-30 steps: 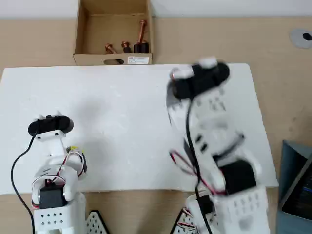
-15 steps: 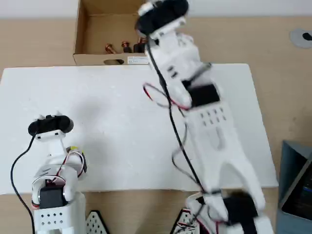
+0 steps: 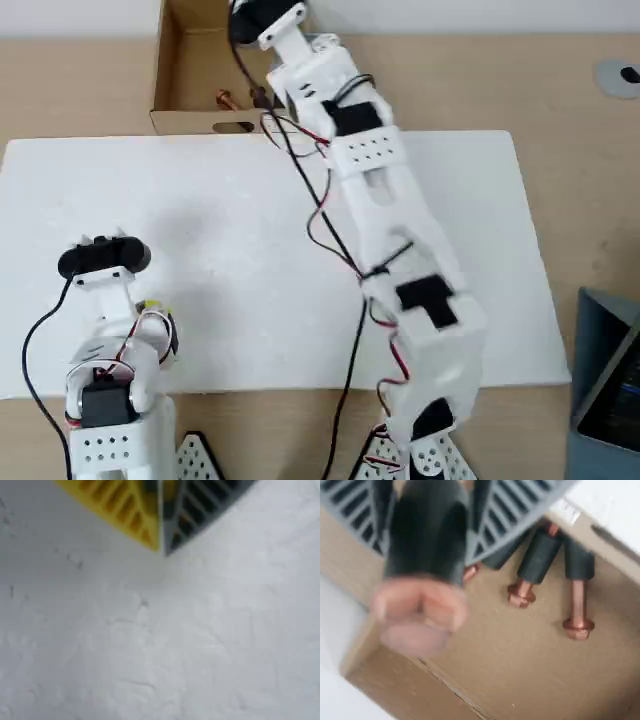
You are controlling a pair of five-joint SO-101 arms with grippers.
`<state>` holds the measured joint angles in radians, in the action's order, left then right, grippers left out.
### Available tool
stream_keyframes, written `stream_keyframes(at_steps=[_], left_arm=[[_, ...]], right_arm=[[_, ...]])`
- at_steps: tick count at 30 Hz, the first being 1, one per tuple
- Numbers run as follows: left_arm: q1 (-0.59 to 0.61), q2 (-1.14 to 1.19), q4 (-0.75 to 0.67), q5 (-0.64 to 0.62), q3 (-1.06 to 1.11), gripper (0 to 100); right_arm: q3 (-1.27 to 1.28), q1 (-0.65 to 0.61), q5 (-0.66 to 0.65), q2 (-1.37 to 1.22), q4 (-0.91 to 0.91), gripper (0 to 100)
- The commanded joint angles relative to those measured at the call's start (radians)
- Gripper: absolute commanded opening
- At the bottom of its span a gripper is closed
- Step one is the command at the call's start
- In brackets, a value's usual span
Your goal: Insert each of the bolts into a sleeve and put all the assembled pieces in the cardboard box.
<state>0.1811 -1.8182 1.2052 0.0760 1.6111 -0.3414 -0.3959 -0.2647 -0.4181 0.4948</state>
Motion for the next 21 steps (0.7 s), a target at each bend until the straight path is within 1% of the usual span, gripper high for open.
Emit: stream_keyframes(at_steps=[1,5,9,11,15,21], left_arm=[[0.003,-0.007,0.0,0.006,-0.008,0],[0.003,-0.007,0.0,0.006,-0.008,0],[0.003,-0.007,0.0,0.006,-0.008,0],[0.003,-0.007,0.0,0.006,-0.008,0],[0.003,-0.007,0.0,0.006,-0.008,0],[0.003,-0.007,0.0,0.006,-0.008,0]], right_arm=[[-0.196,-0.022,-0.06,-0.096,-0.054,1.2],[-0.352,-0.03,-0.164,-0.255,-0.052,1.2],[-0.479,-0.031,-0.229,-0.38,-0.046,1.4],[-0.518,-0.031,-0.255,-0.42,-0.046,4.3],[-0.555,-0.033,-0.272,-0.452,-0.015,14.4],[-0.576,-0.03,-0.272,-0.452,0.009,15.7]])
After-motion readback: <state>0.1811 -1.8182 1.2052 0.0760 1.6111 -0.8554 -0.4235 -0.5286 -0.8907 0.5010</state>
